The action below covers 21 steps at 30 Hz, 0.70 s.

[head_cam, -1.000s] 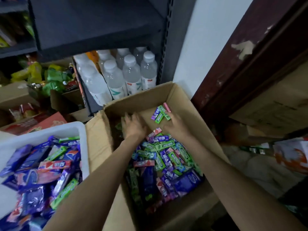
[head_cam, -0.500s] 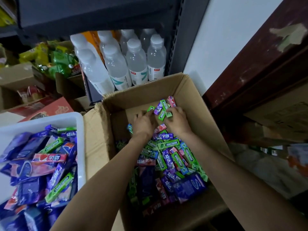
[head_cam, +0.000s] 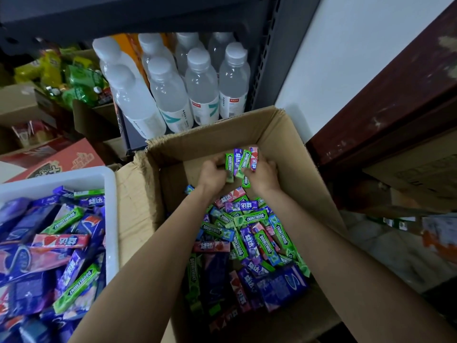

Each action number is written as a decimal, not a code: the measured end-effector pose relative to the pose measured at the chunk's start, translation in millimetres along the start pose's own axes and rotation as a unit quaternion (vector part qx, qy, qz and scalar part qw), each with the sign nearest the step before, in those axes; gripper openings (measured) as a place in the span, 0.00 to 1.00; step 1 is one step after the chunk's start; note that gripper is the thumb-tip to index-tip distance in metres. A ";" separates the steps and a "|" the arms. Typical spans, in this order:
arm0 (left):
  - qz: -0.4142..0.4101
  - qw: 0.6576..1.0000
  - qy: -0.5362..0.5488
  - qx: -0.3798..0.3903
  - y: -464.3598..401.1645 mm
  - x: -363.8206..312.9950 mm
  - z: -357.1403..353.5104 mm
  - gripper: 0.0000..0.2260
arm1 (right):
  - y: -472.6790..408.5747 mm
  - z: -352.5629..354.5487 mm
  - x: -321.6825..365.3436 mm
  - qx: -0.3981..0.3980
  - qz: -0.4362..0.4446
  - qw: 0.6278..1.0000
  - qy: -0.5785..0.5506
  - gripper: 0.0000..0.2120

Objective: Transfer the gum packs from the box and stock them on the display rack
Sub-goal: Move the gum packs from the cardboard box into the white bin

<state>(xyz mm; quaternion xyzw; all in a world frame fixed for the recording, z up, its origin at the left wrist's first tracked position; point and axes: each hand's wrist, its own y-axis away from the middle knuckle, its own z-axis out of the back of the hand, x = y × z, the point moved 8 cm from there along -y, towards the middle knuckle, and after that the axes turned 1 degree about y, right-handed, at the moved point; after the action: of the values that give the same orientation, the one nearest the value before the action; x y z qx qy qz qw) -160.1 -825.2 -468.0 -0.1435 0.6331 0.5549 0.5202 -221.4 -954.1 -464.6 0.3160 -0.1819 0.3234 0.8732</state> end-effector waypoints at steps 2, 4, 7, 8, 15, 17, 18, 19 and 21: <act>0.011 1.000 -0.004 -0.002 -0.8 2.7 2.4 0.19 | -3.8 -1.9 1.6 0.012 -0.008 1.000 0.016 0.23; 0.016 1.000 -0.010 -0.006 -0.6 4.8 4.8 0.17 | -6.6 -2.1 2.1 0.027 -0.009 0.999 0.014 0.20; 0.024 0.999 -0.022 -0.009 0.1 6.6 7.1 0.16 | -2.4 0.0 1.4 0.054 -0.005 0.998 -0.026 0.14; 0.028 0.999 -0.023 -0.007 0.1 7.8 7.1 0.15 | 0.5 0.8 0.9 0.063 -0.005 0.997 -0.045 0.13; 0.026 0.999 -0.034 -0.034 8.6 -5.1 6.1 0.15 | 14.7 -1.0 0.9 0.093 -0.052 0.963 -0.246 0.09; 0.037 0.998 -0.022 -0.037 8.4 -4.9 6.8 0.17 | 16.8 -1.1 -0.2 0.089 -0.062 0.958 -0.265 0.04; 0.047 0.998 -0.009 -0.038 9.2 -3.2 7.8 0.16 | 17.4 -0.5 -2.6 0.086 -0.068 0.956 -0.272 0.10; 0.056 0.998 0.008 -0.038 10.5 -0.2 8.7 0.14 | 18.4 -1.1 -5.8 0.084 -0.076 0.955 -0.274 0.12; 0.065 0.997 0.032 -0.036 14.3 6.0 9.2 0.12 | 23.7 -3.6 -9.8 0.098 -0.085 0.949 -0.288 0.07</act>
<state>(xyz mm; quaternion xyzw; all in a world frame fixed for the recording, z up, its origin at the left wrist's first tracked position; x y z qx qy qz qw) -168.8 -810.1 -463.5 -0.1385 0.6368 0.6055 0.4568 -244.1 -942.1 -462.1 0.4939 -0.3657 0.1595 0.7726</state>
